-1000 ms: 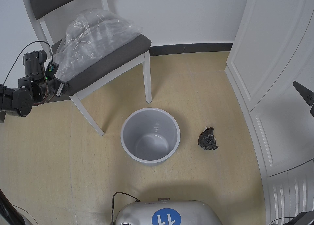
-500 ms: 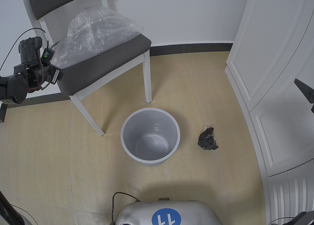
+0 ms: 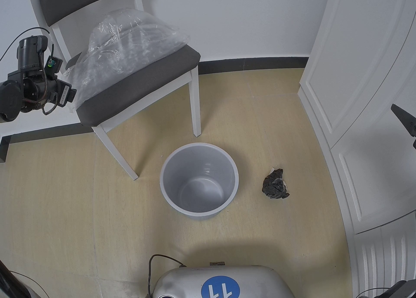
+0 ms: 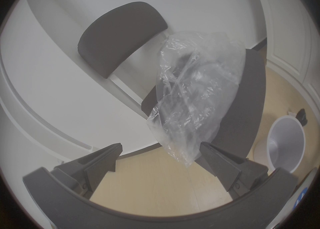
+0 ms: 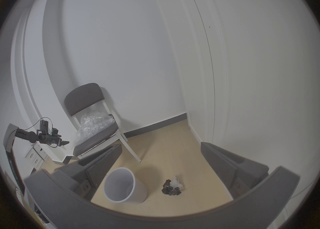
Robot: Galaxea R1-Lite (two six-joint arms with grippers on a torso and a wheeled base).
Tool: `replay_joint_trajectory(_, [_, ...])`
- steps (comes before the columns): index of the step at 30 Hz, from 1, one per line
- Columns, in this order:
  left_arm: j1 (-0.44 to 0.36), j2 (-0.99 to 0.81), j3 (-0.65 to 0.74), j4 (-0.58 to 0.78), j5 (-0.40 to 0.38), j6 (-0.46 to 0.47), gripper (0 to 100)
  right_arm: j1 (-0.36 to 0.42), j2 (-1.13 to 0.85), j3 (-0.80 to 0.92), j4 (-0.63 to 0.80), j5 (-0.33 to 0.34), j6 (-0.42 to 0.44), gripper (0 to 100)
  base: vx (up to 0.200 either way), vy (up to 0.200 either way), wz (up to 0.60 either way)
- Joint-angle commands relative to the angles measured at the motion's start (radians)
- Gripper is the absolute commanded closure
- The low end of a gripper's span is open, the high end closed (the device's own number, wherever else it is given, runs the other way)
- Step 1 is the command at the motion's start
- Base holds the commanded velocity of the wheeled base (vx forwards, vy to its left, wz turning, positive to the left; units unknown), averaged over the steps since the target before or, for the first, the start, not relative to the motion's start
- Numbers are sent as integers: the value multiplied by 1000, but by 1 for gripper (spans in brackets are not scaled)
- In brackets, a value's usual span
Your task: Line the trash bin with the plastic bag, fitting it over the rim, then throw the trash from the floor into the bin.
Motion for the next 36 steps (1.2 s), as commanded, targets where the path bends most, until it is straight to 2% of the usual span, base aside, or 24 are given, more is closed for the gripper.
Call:
replay_joint_trajectory(1, [-2, 15, -9, 10, 0, -14, 0, -15, -5, 0, 0, 3, -1, 0, 0, 0, 0])
replay_joint_trajectory(5, [-35, -7, 96, 2, -2, -14, 0, -15, -3, 0, 0, 3, -1, 0, 0, 0, 0])
replay_joint_trajectory(9, [-69, -16, 129, 4, -2, -15, 0, -15, 0, 0, 0, 3, -1, 0, 0, 0, 0])
replay_joint_trajectory(16, [-81, 16, 125, -7, 10, -11, 0, -15, 1, 0, 0, 3, -1, 0, 0, 0, 0])
replay_joint_trajectory(25, [-81, 85, 128, -156, 15, -6, 0, -15, 3, 0, 1, 3, 1, 0, 0, 0, 0])
replay_joint_trajectory(36, [-81, 110, 135, -184, 13, -17, 0, -15, 3, 2, 1, 3, 1, 0, 0, 0, 0])
